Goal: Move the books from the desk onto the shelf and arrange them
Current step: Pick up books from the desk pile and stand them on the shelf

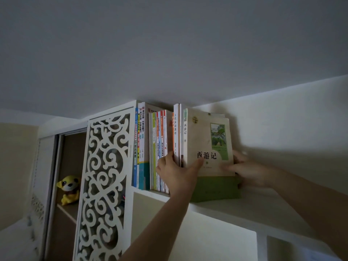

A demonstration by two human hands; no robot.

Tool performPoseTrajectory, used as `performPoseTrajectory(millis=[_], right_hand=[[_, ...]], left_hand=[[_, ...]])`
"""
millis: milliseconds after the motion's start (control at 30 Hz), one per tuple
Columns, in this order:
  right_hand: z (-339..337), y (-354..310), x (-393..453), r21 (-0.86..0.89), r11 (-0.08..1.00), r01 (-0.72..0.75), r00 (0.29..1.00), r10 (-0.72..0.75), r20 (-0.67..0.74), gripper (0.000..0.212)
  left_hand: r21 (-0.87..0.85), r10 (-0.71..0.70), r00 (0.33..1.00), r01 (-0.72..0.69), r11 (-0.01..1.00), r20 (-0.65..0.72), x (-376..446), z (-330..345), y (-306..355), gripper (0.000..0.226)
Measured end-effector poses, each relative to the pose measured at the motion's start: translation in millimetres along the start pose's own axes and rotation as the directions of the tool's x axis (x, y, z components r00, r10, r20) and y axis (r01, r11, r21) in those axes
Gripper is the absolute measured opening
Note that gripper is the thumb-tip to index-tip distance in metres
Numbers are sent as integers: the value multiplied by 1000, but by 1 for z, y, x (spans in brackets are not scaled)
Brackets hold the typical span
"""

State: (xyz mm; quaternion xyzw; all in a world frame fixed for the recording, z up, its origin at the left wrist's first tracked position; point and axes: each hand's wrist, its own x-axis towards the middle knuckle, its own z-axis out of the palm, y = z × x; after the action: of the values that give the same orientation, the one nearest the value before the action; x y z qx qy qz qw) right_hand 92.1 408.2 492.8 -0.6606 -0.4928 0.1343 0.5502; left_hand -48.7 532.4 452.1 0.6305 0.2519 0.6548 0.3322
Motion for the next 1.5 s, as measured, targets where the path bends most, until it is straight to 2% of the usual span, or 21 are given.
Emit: performPoseTrajectory(millis=[67,100,133,200,233,300,400,500,533,567,633,700,733,833,933,1000,1067,1167,1300,1400,1500], right_hand=[[6,-6,1,-229,973,41,999,-47,-21,46],[9,-8,2,-370,928,39,998,-56,-35,56],[12,-10,2,-501,865,-5,998,-29,-59,78],[19,-6,4,-616,766,-186,982,122,-145,130],[25,-1,4,-615,752,-236,972,168,-167,139],[34,11,10,-617,761,-199,980,154,-126,140],[32,40,44,-611,785,-104,994,94,-48,120],[51,33,48,-435,901,-10,1000,13,4,103],[58,29,46,-389,921,30,999,-24,21,109],[64,25,45,-368,927,69,997,-53,52,124],[75,20,46,-376,922,88,993,-51,108,151],[82,21,52,-455,889,52,995,-4,105,175],[87,23,54,-509,859,45,996,2,90,180],[91,25,59,-539,840,62,997,-25,75,178],[83,23,51,-507,861,46,998,-13,69,175],[80,19,45,-484,874,30,999,-6,50,173],[82,12,44,-453,892,13,998,14,55,167],[89,8,43,-455,891,4,1000,6,21,162],[93,13,44,-501,865,5,1000,-6,-2,164],[91,11,43,-537,843,-36,999,47,6,161],[98,12,40,-551,833,-52,998,55,-11,151]], left_hand=[[15,8,999,-8,1000,-48,2,5,-2,88],[25,7,998,-6,1000,-61,2,7,-2,88],[37,0,998,3,999,-70,4,9,-3,88],[53,-35,997,38,998,-69,8,12,-6,89],[49,-50,996,54,997,-74,10,13,-8,90],[47,-58,994,62,997,-96,13,17,-10,88],[58,-33,989,42,997,-143,13,21,-12,84],[57,13,981,-2,998,-193,13,22,-13,85],[31,18,979,-12,999,-202,13,21,-15,89],[0,37,978,-38,999,-205,14,20,-19,94],[5,194,969,-195,981,-156,17,13,-27,102],[88,335,942,-337,938,28,21,9,-34,100],[137,320,938,-337,932,132,24,8,-35,96],[229,187,939,-257,939,288,32,10,-30,95],[165,128,928,-195,967,349,35,3,-23,87],[47,172,901,-207,977,399,36,-7,-31,71],[48,247,873,-293,955,421,35,-18,-43,63],[105,297,860,-369,923,416,32,-24,-56,65],[223,314,885,-402,888,344,29,-24,-57,65],[179,301,881,-384,906,366,28,-25,-54,69],[125,295,839,-389,913,457,32,-37,-59,78]])
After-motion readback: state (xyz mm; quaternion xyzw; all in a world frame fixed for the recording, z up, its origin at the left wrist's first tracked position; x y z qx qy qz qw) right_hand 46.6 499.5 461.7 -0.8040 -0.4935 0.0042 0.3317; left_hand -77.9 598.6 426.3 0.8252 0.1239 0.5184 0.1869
